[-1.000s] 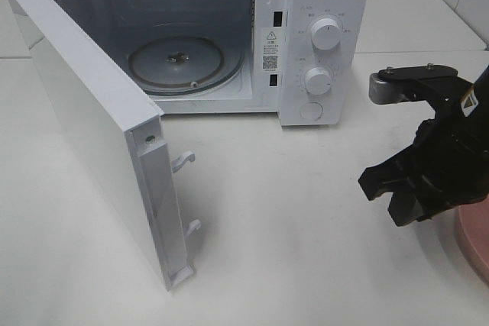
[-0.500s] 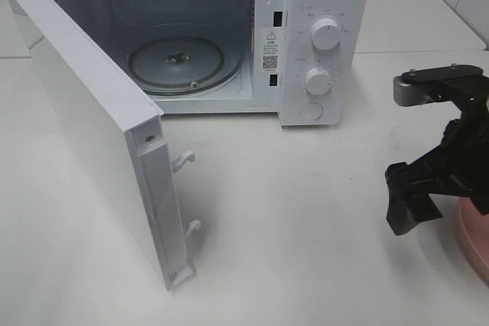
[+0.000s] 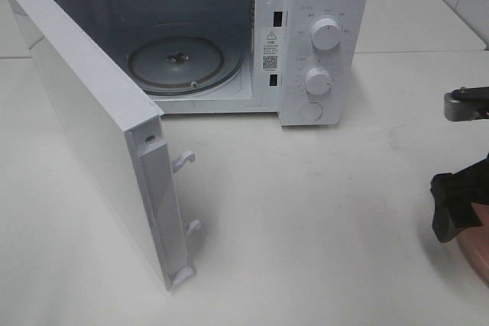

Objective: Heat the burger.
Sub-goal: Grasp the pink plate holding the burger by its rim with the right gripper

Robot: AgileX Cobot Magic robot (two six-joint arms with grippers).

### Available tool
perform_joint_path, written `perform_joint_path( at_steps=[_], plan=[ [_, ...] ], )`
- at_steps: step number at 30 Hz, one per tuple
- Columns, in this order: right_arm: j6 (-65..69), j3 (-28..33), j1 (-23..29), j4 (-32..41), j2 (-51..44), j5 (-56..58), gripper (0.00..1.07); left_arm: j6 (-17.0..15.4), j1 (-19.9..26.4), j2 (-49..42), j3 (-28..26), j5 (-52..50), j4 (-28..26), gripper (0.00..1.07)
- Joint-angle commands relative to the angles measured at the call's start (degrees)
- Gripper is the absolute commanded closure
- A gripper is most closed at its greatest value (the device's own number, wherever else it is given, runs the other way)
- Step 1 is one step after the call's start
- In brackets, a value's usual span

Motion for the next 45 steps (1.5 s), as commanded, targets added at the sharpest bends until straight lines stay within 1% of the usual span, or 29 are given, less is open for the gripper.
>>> perform_joint_path(
  at_steps=[1,5,13,19,25,27,29,30,31,32,33,34,35,36,37,38,39,40,41,42,43,44,45],
  plan=[
    [-0.92,0.92,-1.20,-0.34,1.78,-1.72,0.11,-0.23,0.29,-1.38,0.11,-0.86,-0.17,0.04],
    [-0.92,1.32,-2.41,-0.57,5.73,-4.76,0.13,-0.23,0.29,-1.38,0.11,-0.86,-0.17,0.04],
    [-0.69,1.32,-2.41,-0.52,12.20,-8.77,0.14,-0.23,0.29,-1.38,0.11,-0.86,-0.17,0.04],
    [-0.29,1.32,-2.41,-0.52,16.10,-13.01,0.15,-0.23,0.29,-1.38,0.11,-0.86,-0.17,0.04],
    [0.00,1.26,-2.41,-0.52,18.96,-14.67,0.17,-0.23,0.29,-1.38,0.11,-0.86,-0.17,0.04],
    [0.00,1.26,-2.41,-0.57,18.91,-14.67,0.19,-0.23,0.29,-1.38,0.11,-0.86,-0.17,0.04],
    [0.00,1.26,-2.41,-0.97,18.91,-14.27,0.25,-0.23,0.29,-1.38,0.11,-0.86,-0.17,0.04],
    [0.00,1.26,-2.41,-0.97,18.91,-14.27,0.25,-0.23,0.29,-1.38,0.11,-0.86,-0.17,0.04],
    [0.29,1.26,-2.41,-0.97,18.91,-13.87,0.32,-0.23,0.29,-1.38,0.11,-0.86,-0.17,0.04],
    [0.80,1.26,-2.41,-1.15,18.91,-13.81,0.36,-0.23,0.29,-1.38,0.11,-0.86,-0.17,0.04],
    [0.80,1.26,-2.41,-1.15,18.91,-13.81,0.36,-0.23,0.29,-1.38,0.11,-0.86,-0.17,0.04],
    [1.43,1.26,-2.41,-1.15,18.91,-13.75,0.44,-0.23,0.29,-1.38,0.11,-0.86,-0.17,0.04],
    [1.49,1.26,-2.41,-1.15,18.91,-13.75,0.49,-0.23,0.29,-1.38,0.11,-0.86,-0.17,0.04],
    [1.49,1.26,-2.41,-1.15,18.91,-13.75,0.49,-0.23,0.29,-1.38,0.11,-0.86,-0.17,0.04],
    [1.49,1.26,-2.41,-1.15,18.91,-13.64,0.60,-0.23,0.29,-1.38,0.11,-0.86,-0.17,0.04],
    [1.49,1.26,-2.41,-1.15,18.91,-13.64,0.60,-0.23,0.29,-1.38,0.11,-0.86,-0.17,0.04],
    [1.49,1.26,-2.41,-1.20,18.91,-13.41,0.74,-0.23,0.29,-1.38,0.11,-0.86,-0.17,0.04],
    [1.49,1.26,-2.41,-1.20,18.91,-13.35,0.79,-0.23,0.29,-1.38,0.11,-0.86,-0.17,0.04],
    [1.49,1.26,-2.41,-1.20,18.91,-13.35,0.79,-0.23,0.29,-1.38,0.11,-0.86,-0.17,0.04],
    [1.95,1.26,-2.41,-1.20,18.91,-12.83,0.92,-0.23,0.29,-1.38,0.11,-0.86,-0.17,0.04],
    [2.29,1.26,-2.41,-1.20,18.91,-12.72,0.98,-0.23,0.29,-1.38,0.11,-0.86,-0.17,0.04],
    [2.29,1.26,-2.41,-1.20,18.91,-12.72,0.98,-0.23,0.29,-1.38,0.11,-0.86,-0.17,0.04],
    [2.29,1.26,-2.41,-1.20,18.91,-12.61,1.07,-0.23,0.29,-1.38,0.11,-0.86,-0.17,0.04]
  ],
)
